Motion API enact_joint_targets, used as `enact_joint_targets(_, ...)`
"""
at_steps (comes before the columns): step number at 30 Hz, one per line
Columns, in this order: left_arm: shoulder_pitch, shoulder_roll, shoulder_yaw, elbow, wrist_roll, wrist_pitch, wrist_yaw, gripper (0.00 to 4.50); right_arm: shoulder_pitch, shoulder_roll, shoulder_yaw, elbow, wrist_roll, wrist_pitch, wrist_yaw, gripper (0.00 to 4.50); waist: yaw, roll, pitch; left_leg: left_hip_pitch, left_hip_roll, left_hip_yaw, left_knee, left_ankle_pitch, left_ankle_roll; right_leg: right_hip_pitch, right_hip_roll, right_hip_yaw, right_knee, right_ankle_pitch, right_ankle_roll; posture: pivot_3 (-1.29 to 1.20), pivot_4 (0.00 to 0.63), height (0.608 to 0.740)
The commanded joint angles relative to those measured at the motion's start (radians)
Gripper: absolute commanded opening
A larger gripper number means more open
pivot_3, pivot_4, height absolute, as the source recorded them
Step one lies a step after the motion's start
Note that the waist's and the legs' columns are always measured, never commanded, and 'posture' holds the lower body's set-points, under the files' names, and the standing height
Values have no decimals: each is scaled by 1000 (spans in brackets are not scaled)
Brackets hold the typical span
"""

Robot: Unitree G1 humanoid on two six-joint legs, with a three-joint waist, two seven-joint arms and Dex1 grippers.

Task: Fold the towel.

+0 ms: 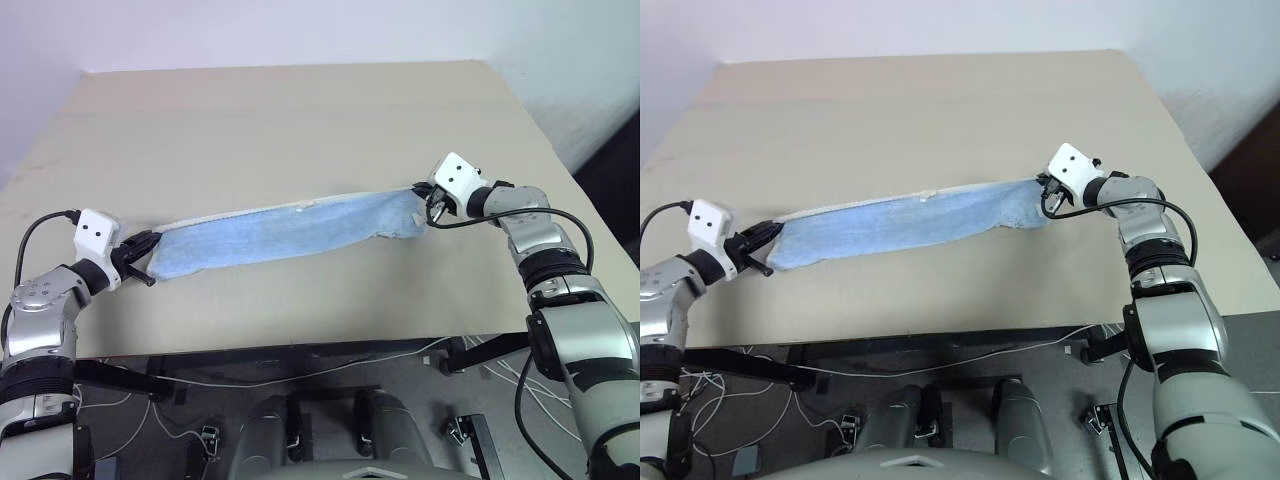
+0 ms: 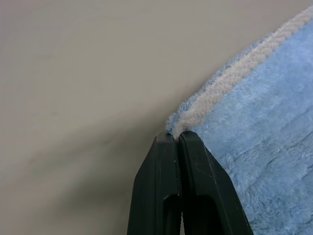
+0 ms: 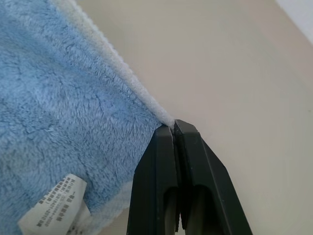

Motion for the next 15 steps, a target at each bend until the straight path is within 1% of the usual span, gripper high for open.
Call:
enact_joint_targets(1,-36,5,22,37,4,-33,39,472,-35,-2,-14,25,-11,-28,-32,0,1,0,0,0,0,0,0,0,0,0,0,0,0,0,0,0,150,740)
enact_joint_targets(3,-45,1,25,48,-3,-33,40,909,-35,0,-21,35,-9,-30,-33,431,1,0,0,0,0,0,0,0,0,0,0,0,0,0,0,0,150,740)
enact_joint_targets(5,-49,-2,24,52,-6,-34,41,1603,-36,1,-26,40,-7,-33,-33,968,1,0,0,0,0,0,0,0,0,0,0,0,0,0,0,0,150,740)
enact_joint_targets(10,-52,-12,29,48,-6,-41,67,3370,-11,-12,-37,12,5,-33,-28,2705,1,0,0,0,0,0,0,0,0,0,0,0,0,0,0,0,150,740)
enact_joint_targets(13,-46,-20,35,39,6,-60,112,4431,10,-26,-51,-23,5,-38,-61,3795,2,0,0,0,0,0,0,0,0,1,0,0,0,0,0,0,150,740)
enact_joint_targets(15,-41,-21,45,37,13,-68,152,4500,32,-44,-67,-73,6,-37,-92,4461,2,0,0,0,0,-1,0,0,0,1,0,0,0,0,0,0,150,740)
